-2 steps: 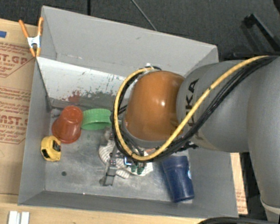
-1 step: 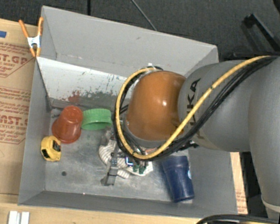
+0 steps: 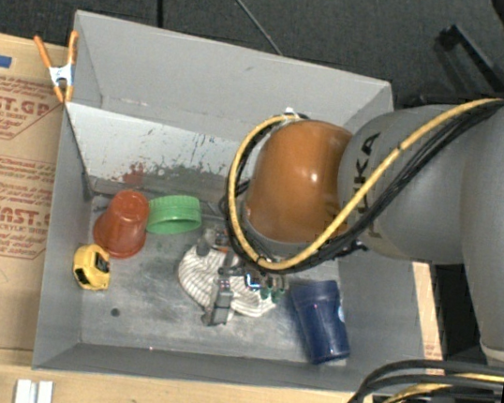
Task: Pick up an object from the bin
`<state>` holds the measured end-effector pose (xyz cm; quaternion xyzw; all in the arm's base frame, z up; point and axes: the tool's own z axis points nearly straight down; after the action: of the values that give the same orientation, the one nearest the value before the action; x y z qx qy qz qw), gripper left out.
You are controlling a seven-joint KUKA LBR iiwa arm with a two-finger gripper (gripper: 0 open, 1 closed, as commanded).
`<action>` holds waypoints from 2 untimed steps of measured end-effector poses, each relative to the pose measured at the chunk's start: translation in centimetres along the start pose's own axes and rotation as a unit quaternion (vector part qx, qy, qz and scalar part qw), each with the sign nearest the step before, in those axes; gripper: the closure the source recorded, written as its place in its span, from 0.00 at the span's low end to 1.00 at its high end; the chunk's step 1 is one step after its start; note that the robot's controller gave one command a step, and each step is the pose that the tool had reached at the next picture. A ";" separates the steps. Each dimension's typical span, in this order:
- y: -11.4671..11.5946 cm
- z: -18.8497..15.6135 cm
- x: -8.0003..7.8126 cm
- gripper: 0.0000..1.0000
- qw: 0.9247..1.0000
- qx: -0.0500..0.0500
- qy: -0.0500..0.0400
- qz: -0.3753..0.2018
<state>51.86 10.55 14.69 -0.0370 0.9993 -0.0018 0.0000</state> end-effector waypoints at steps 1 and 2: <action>-1.4 4.8 -3.0 0.00 1.000 -0.003 -0.004 0.025; -2.6 6.5 -3.9 1.00 0.995 -0.003 -0.001 0.096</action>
Offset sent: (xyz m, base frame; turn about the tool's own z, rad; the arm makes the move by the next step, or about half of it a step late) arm 0.0403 -0.0244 -0.0651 0.1934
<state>55.91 8.19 8.16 0.0594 0.9982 0.0009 0.0008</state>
